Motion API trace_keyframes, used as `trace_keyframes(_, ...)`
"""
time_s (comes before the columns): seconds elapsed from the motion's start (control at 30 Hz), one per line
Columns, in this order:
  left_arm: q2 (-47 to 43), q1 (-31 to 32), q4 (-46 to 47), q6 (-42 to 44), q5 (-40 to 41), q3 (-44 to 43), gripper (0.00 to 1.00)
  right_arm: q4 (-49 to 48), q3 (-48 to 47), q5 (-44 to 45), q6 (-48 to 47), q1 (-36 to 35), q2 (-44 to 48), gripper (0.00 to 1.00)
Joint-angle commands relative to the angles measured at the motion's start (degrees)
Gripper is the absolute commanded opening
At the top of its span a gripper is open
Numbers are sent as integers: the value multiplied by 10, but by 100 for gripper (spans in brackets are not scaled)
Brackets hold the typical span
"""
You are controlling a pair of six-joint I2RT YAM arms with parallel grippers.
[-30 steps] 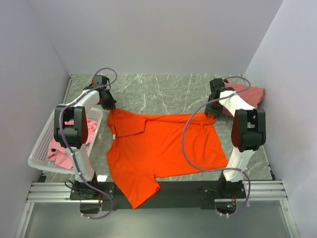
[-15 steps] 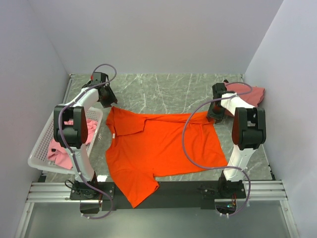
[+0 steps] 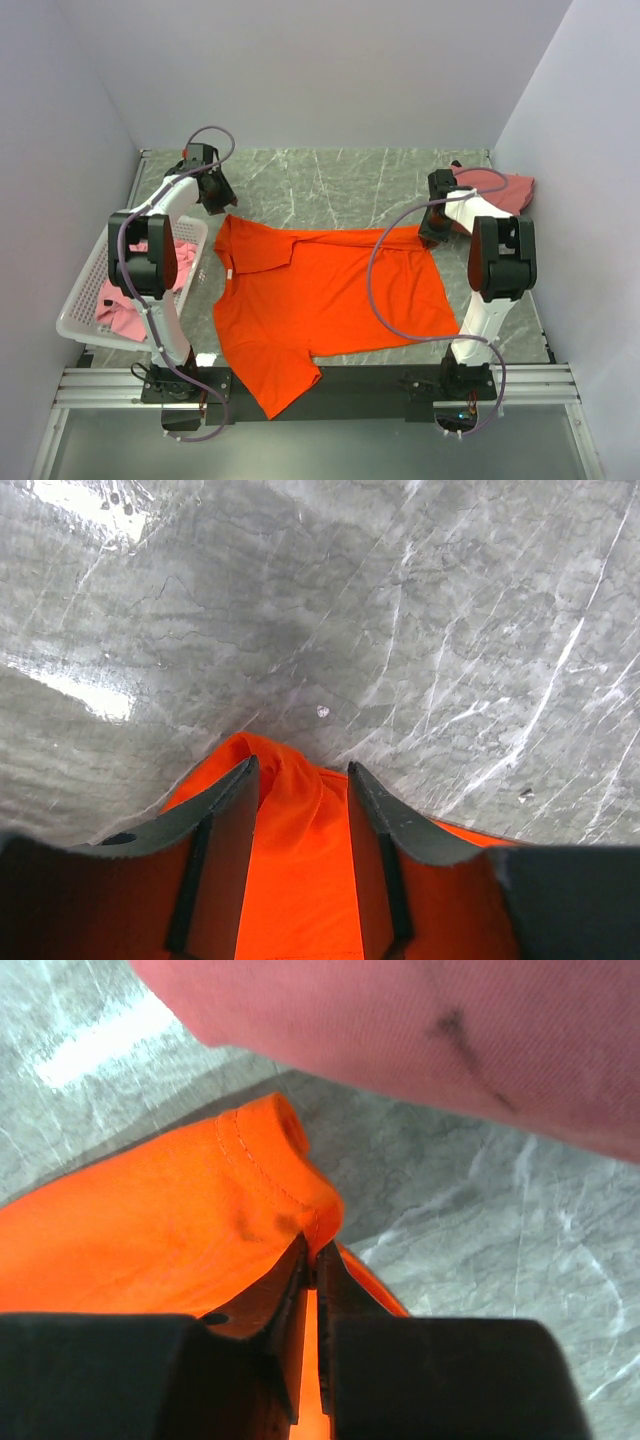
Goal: Fold and stack the t-shirts
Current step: Fold the tshirt
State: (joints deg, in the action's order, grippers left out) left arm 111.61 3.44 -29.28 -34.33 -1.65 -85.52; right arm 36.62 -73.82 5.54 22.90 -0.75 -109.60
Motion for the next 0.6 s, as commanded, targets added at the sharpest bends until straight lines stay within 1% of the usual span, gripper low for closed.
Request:
trace_keyframes(0.0, 13, -3, 12, -14, -5, 4, 46, 3, 12, 12, -5, 2, 43, 6)
trace_keyframes(0.07, 19, -3, 7, -21, 1, 3, 46, 6, 24, 13, -6, 2, 60, 3)
trace_keyframes(0.1, 26, -3, 4, -23, 2, -1, 43, 5, 29, 12, -6, 2, 67, 2)
trace_keyframes(0.17, 30, -3, -2, -27, -3, -2, 41, 6, 43, 11, -6, 1, 83, 1)
trace_keyframes(0.37, 20, -2, 17, -38, -11, 36, 40, 7, 74, 3, -7, 0, 124, 0)
trace_keyframes(0.43, 27, -2, 20, -39, -13, 42, 34, 12, 78, 3, -9, 0, 133, 0)
trace_keyframes(0.47, 32, -2, 20, -42, -16, 42, 27, 14, 79, 3, -9, -1, 135, 0)
trace_keyframes(0.57, 39, -2, 21, -45, -18, 43, 11, 23, 81, 1, -10, -3, 153, 0)
